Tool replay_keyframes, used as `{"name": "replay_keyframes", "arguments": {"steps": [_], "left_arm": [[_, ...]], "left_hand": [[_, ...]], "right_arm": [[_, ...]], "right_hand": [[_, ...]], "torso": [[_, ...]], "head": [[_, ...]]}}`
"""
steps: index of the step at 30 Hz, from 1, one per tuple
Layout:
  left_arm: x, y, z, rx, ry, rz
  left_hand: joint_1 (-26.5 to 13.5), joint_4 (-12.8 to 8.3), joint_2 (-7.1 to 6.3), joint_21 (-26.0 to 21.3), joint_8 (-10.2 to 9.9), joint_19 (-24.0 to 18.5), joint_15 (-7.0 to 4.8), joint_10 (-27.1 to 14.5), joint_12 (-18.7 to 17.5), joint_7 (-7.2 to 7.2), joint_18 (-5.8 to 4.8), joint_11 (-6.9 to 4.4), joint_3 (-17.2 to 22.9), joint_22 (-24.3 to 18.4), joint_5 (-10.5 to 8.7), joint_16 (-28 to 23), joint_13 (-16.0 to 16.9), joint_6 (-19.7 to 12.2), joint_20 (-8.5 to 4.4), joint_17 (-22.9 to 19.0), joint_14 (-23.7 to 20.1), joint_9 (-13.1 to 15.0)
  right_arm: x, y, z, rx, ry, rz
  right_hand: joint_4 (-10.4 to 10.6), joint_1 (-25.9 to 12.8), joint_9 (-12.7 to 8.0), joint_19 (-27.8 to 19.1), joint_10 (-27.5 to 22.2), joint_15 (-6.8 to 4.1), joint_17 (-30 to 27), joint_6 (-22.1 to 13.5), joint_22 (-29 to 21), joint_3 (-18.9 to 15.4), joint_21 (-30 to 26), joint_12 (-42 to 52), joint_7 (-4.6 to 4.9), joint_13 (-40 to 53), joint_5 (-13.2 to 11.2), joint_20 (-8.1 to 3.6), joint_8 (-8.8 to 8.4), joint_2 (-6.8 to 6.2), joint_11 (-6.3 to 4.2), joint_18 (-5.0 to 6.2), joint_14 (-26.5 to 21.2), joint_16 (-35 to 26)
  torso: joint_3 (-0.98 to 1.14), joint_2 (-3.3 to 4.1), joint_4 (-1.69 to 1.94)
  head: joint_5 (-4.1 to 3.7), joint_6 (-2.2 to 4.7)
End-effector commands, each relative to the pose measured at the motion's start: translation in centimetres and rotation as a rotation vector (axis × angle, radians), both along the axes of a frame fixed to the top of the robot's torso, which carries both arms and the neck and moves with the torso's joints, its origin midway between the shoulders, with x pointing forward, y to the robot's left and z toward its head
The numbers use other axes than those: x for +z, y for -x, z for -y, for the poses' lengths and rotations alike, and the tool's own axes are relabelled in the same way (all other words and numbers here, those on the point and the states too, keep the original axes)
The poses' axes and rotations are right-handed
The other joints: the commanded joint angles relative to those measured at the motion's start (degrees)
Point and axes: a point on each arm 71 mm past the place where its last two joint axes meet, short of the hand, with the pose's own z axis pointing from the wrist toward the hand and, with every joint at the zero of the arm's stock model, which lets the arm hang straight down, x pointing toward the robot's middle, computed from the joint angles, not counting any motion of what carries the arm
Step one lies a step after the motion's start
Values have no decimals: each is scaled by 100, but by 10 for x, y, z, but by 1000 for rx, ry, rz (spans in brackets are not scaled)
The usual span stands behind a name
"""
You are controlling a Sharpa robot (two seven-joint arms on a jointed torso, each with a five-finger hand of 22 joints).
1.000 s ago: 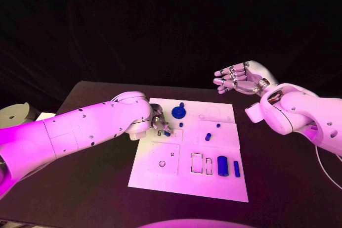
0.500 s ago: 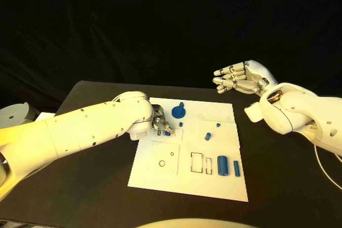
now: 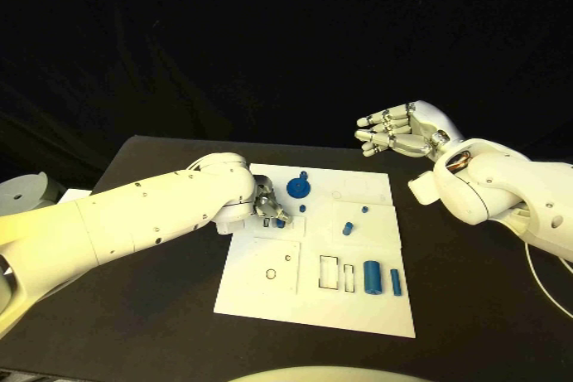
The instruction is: Assemble the parts on the task board
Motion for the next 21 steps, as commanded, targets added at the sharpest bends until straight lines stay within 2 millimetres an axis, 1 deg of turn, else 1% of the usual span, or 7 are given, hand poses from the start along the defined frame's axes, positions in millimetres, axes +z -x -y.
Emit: {"name": "replay_keyframes", "arguments": {"steps": [1, 4, 8, 12, 17, 19, 21], "left_arm": [[-10, 5, -3, 10, -62, -52], [-10, 4, -3, 10, -63, -54], [-10, 4, -3, 10, -64, -55], [-10, 4, -4, 14, -62, -52], [-9, 3, -5, 25, -55, -43], [-9, 3, -6, 29, -52, -40], [-8, 4, -8, 34, -48, -35]], "left_hand": [[-113, 38, -9, 27, -43, 499, -55, 45, 39, 12, -89, -8, -128, 1214, -16, 18, 16, 53, -40, 1509, 604, -25], [-180, 98, -48, 36, -41, 504, -54, 53, 43, 14, -93, -6, -290, 1229, -26, 18, 29, 73, -42, 1509, 604, -46], [-214, 184, -86, 38, -42, 506, -56, 63, 42, 11, -94, -8, -632, 1237, -29, 18, 44, 95, -44, 1509, 604, -88], [-240, 273, -81, 40, -41, 508, -60, 67, 38, 7, -95, -11, -906, 1241, -36, 18, 51, 104, -47, 1509, 604, -116], [-250, 428, -2, 37, -34, 507, -66, 66, 19, 2, -94, -17, -1292, 1241, -44, 18, 49, 108, -54, 1509, 604, -159], [-272, 461, 23, 41, -31, 510, -68, 64, 10, 1, -96, -17, -1414, 1247, -45, 18, 45, 107, -55, 1509, 604, -175], [-364, 478, 82, 41, -25, 510, -71, 65, 3, -4, -96, -13, -1602, 1249, -46, 18, 45, 106, -56, 1509, 604, -196]], "right_arm": [[0, 1, -2, 16, -1, -5], [0, 1, -2, 16, -1, -7], [0, 1, -2, 17, -1, -8], [-1, 1, -2, 17, 0, -10], [-1, 0, -1, 16, 1, -14], [-1, 0, -1, 16, 2, -15], [-2, 0, -1, 16, 3, -17]], "right_hand": [[-41, -48, -8, 13, -17, -4, -20, -24, -7, -2, -45, -45, 37, -7, 27, 12, -19, 0, 26, 39, -42, -18], [-44, -51, -8, 12, -21, -2, -28, -28, -7, -2, -52, -48, 39, -7, 29, 13, -19, 0, 28, 39, -45, -17], [-49, -56, -8, 11, -27, 2, -45, -35, -7, -4, -64, -55, 42, -6, 31, 16, -19, 0, 31, 39, -52, -17], [-50, -57, -8, 11, -27, 2, -46, -35, -7, -4, -65, -56, 42, -6, 31, 17, -19, 0, 31, 39, -52, -17], [-54, -61, -8, 10, -33, 5, -60, -42, -7, -5, -76, -62, 45, -6, 32, 19, -19, 0, 34, 39, -58, -17], [-54, -61, -8, 10, -33, 5, -60, -42, -7, -5, -76, -62, 45, -6, 32, 19, -19, 0, 34, 39, -58, -17], [-57, -63, -8, 10, -35, 6, -67, -46, -7, -4, -82, -65, 47, -6, 33, 21, -19, 1, 36, 39, -61, -17]], "torso": [[0, -1, -1], [-5, -3, 3], [-5, -3, 4], [-7, -3, 6], [-12, -2, 10], [-17, -3, 2], [-16, -2, -4]], "head": [[-2, 7], [-5, 6], [-6, 6], [-7, 12], [-5, 10], [-10, 10], [-7, 14]]}}
